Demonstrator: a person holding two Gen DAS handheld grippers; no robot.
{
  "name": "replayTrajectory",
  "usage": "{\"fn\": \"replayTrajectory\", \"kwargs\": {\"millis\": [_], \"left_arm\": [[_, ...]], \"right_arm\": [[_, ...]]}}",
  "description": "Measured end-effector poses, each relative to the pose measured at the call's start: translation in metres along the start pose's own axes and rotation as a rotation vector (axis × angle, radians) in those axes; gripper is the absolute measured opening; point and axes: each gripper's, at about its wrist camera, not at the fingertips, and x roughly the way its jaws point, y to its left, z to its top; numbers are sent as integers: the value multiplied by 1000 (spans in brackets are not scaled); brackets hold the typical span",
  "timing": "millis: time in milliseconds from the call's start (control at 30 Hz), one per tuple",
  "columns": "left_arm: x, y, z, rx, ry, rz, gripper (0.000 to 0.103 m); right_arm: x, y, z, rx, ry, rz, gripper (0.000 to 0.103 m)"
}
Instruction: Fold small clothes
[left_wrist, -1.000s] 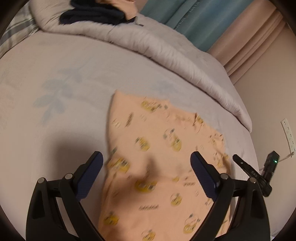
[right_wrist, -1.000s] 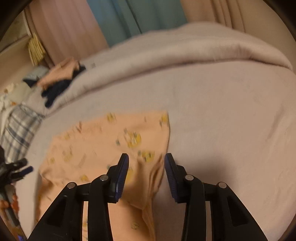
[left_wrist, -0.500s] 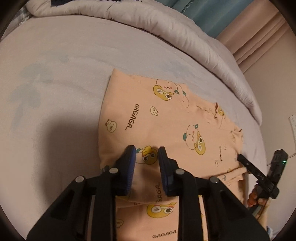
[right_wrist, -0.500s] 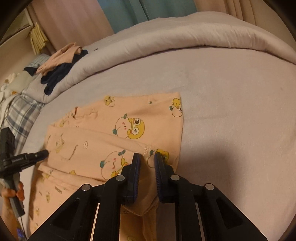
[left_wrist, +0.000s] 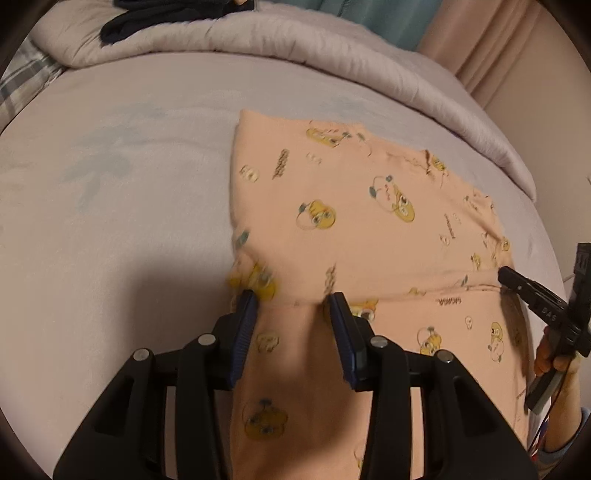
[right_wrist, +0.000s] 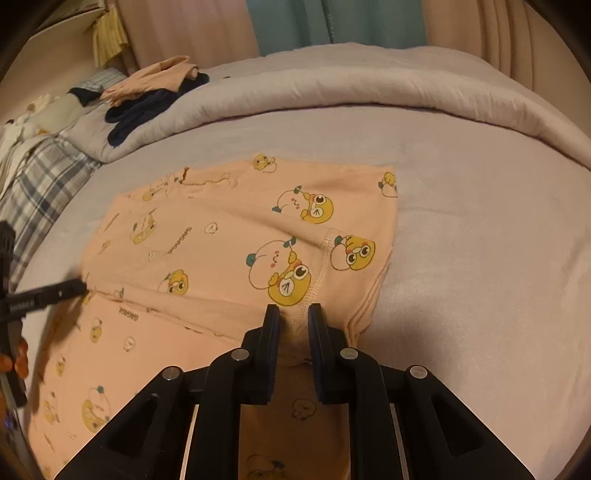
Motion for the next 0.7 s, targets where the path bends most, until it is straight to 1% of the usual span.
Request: {"fn": "replayTrajectory", "kwargs": {"millis": [33,67,100,133,167,200,233,300,367,500,600,667,700], "left_arm": [[-7,2,-2,-21,2,-9,43],[-13,4,-4,-33,-3,-23,45],[-20,5,-8,-42,-13,-37,53],[-30,8,-15,-52,-23,-48,61],[-41,13,-24,-69,-33,-65,64],[-48,15,-30,-80,-37,-78,67],[-55,18,-38,-98,-41,-98,68],[-69,30,-58,-147,-32,-143,68],[-79,37,-77,-176,-21,-164,69],[-89,49,-112,-245,10,-227,69],[-92,57,-134,-330,33,-323,69],[-91,60,-145,-365,44,-387,69],[-90,58,-144,-373,51,-402,69]], "right_arm": [[-5,2,1,6,9,1,16],[-14,4,0,14,7,20,18],[-24,5,-4,19,-1,44,19],[-33,6,-7,25,-10,65,24],[-43,6,-12,35,-16,81,31],[-51,4,-18,45,-20,94,34],[-59,3,-25,58,-22,110,37],[-72,-2,-39,85,-21,130,37],[-84,-8,-54,120,-10,141,37],[-99,-22,-81,188,10,179,38],[-106,-30,-96,251,32,220,38],[-106,-37,-107,296,51,252,39],[-104,-40,-112,321,66,272,39]]}}
